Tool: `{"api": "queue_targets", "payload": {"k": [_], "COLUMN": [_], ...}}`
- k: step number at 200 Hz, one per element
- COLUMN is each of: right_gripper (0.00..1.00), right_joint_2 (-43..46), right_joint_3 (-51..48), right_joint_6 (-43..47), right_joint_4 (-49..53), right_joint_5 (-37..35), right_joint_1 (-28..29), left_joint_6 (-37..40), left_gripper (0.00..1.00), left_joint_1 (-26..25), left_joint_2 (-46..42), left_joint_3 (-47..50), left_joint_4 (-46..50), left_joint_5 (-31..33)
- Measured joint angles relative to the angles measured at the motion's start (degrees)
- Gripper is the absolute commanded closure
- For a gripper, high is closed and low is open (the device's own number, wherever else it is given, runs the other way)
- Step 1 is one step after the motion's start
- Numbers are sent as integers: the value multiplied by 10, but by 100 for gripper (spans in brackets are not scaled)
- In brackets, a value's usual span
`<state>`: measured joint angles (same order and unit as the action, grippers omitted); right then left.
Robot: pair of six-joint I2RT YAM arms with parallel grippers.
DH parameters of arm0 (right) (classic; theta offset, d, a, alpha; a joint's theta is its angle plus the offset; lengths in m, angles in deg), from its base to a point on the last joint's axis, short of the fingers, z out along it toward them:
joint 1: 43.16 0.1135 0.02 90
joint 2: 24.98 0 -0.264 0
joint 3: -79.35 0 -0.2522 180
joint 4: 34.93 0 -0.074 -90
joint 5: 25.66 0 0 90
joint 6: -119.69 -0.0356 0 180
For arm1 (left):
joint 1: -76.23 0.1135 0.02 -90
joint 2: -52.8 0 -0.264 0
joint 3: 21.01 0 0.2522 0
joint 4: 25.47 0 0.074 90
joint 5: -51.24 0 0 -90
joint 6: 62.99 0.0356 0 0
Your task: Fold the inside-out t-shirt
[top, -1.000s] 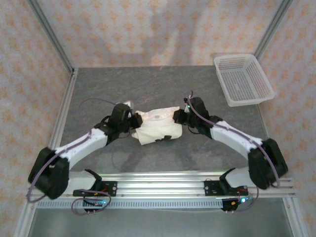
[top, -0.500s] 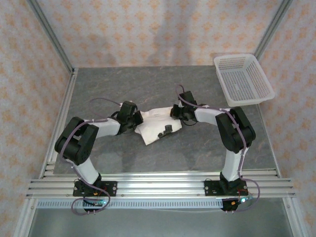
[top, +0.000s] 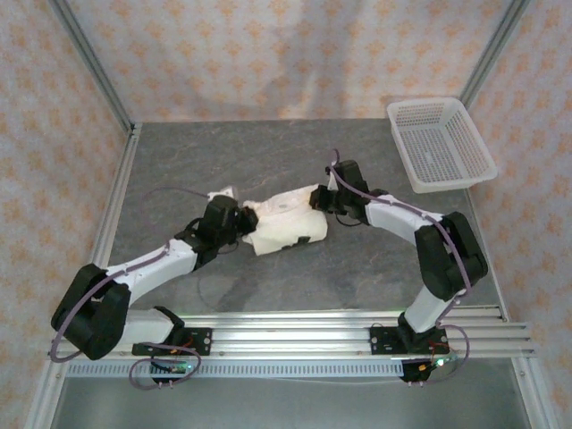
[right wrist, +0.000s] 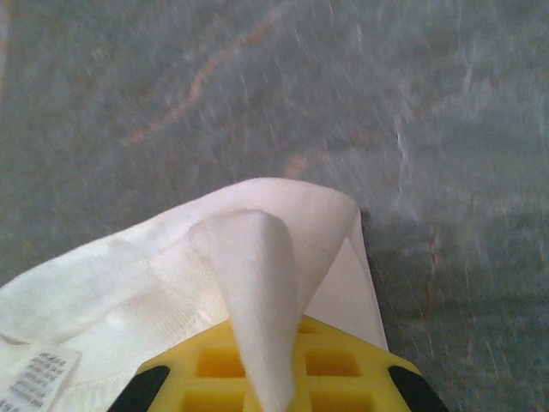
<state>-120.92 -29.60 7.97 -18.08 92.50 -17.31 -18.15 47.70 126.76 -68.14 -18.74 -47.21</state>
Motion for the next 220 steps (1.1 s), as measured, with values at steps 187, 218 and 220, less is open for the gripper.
{"api": "queue_targets", "payload": {"k": [187, 218, 220], "right_gripper": [42, 49, 50], "right_joint_2": [26, 87, 86], "right_joint_3": [24, 27, 27], "right_joint_6": [3, 3, 3], "right_joint_4": [61, 55, 55], "right_joint_5": [-70, -88, -89], "right_joint_1": [-15, 27, 31], "left_joint_6": [65, 62, 62], "left_gripper": [61, 68, 69], "left_joint_1": [70, 49, 45], "left_joint_2": [-12, -110, -109], "left_joint_3": [-17, -30, -30], "left_joint_4": [12, 32, 32], "left_joint_5": [39, 34, 33]}}
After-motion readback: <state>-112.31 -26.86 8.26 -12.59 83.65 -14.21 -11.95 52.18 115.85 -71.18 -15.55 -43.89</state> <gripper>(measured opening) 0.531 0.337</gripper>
